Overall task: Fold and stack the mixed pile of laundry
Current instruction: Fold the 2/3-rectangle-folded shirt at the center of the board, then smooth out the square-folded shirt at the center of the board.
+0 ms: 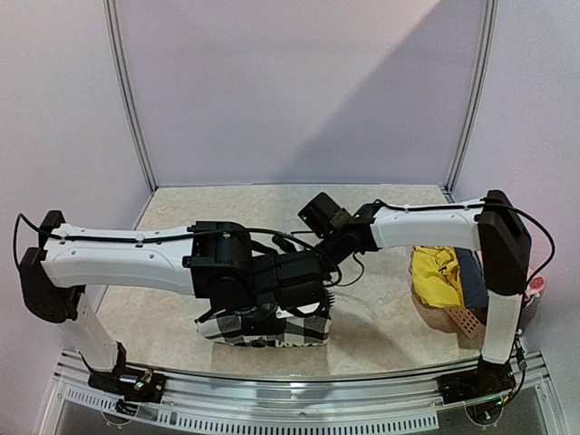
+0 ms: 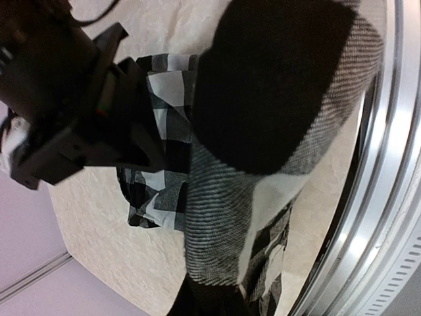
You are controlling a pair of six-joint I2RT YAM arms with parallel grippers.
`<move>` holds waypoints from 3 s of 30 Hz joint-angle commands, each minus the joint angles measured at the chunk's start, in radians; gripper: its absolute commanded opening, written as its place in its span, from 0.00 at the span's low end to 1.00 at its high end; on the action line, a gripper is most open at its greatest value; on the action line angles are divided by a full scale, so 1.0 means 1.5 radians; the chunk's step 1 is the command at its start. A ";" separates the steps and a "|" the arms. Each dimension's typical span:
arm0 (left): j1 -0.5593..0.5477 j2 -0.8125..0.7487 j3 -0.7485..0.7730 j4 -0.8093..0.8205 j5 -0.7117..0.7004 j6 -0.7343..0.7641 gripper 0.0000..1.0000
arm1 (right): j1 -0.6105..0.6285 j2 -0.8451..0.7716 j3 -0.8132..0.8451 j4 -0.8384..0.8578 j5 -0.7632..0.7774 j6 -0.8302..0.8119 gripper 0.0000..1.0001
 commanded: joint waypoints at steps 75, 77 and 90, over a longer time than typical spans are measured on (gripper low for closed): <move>0.360 0.110 0.014 0.475 -0.006 0.188 0.98 | -0.097 -0.247 -0.071 -0.171 0.345 0.115 0.01; 0.360 0.076 0.010 0.461 -0.031 0.167 0.99 | -0.098 -0.263 -0.081 -0.161 0.342 0.122 0.02; 0.370 -0.130 -0.125 0.317 -0.075 -0.118 0.99 | -0.048 -0.309 -0.115 -0.067 0.319 0.149 0.11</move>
